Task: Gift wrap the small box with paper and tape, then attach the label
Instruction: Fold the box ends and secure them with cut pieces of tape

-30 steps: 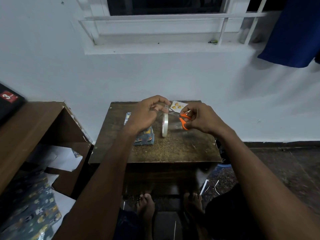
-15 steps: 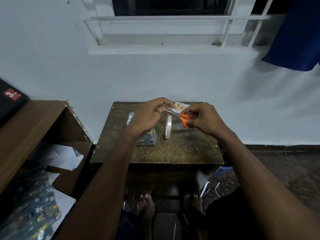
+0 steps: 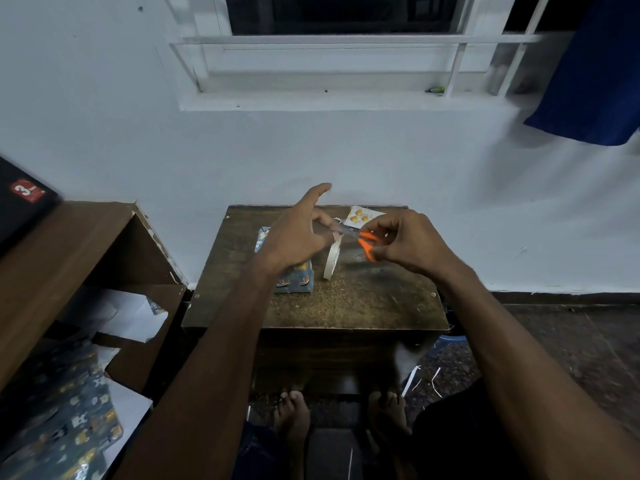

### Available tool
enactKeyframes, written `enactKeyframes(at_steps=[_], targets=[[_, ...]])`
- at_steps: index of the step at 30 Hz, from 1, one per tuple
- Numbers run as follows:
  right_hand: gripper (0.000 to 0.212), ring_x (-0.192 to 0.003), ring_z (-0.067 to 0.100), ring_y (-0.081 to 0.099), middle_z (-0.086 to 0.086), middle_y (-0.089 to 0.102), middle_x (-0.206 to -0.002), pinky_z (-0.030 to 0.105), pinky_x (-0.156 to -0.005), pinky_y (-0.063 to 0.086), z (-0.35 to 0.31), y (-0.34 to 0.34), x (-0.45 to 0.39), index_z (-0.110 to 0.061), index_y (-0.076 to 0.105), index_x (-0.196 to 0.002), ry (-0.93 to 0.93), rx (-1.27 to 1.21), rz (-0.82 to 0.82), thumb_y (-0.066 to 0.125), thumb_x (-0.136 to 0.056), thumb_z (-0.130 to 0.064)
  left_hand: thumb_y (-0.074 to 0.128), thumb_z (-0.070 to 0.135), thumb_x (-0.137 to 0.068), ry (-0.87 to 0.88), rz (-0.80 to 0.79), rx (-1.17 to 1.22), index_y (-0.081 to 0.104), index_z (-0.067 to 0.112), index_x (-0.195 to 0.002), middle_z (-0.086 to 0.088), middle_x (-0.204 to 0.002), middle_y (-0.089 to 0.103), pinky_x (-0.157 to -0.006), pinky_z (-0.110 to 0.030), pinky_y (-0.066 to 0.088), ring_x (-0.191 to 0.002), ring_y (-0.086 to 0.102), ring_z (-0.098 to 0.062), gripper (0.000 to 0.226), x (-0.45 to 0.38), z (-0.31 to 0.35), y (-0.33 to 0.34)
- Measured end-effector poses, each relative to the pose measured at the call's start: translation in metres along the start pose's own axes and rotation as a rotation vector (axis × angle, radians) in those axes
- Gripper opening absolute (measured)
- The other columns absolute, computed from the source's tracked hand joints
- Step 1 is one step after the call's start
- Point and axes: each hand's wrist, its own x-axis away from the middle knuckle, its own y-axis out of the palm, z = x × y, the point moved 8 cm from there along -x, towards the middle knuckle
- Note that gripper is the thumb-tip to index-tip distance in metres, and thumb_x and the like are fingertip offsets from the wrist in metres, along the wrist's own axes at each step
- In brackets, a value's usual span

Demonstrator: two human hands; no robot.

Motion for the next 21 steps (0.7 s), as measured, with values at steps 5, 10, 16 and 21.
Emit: enactKeyframes(at_steps=[5,10,16,21], targets=[[0.036,-0.069,-0.007,0.063,-0.007,0.076,-0.09,0.007,-0.061,0.043,0.006,0.001,-0.001,-0.02,0.083,-0.1,0.057,-0.054,0.033,0.09,-0.069,-0.006,0.09,0.024,-0.082,0.017,0.016,0.001,0.022,0.025,-0.166,0.021,-0.092,0.078,-0.085,-0.021,0.047,-0.076,0.064,0.006,0.108,-0.002,-0.003,0.0],[0.022,-0.08,0.014,0.062,-0.001,0.071,-0.087,0.021,-0.06,0.04,0.033,0.012,-0.007,-0.02,0.083,-0.099,0.198,0.292,0.063,0.084,-0.077,-0.017,0.087,0.023,-0.086,0.029,0.051,0.128,0.033,0.026,-0.163,0.015,-0.092,0.079,-0.079,-0.017,0.051,-0.083,0.072,-0.012,0.094,-0.004,-0.005,-0.002],[0.017,-0.096,0.031,0.069,0.014,0.072,-0.106,0.041,-0.084,0.06,0.028,0.052,-0.001,-0.012,0.078,-0.104,0.19,0.608,-0.136,0.071,-0.088,-0.012,0.085,0.024,-0.089,0.081,0.03,0.179,0.04,0.027,-0.16,0.011,-0.094,0.08,-0.073,0.004,0.041,-0.107,0.072,-0.034,0.084,-0.005,-0.002,-0.001],[0.04,-0.109,0.026,0.067,0.005,0.071,-0.119,0.038,-0.086,0.055,0.019,0.041,-0.002,-0.023,0.072,-0.124,0.156,0.61,-0.041,0.078,-0.085,-0.02,0.087,0.024,-0.087,0.077,-0.04,0.216,0.039,0.028,-0.16,0.013,-0.096,0.081,-0.101,-0.016,0.038,-0.119,0.068,-0.012,0.087,-0.004,0.0,0.003]])
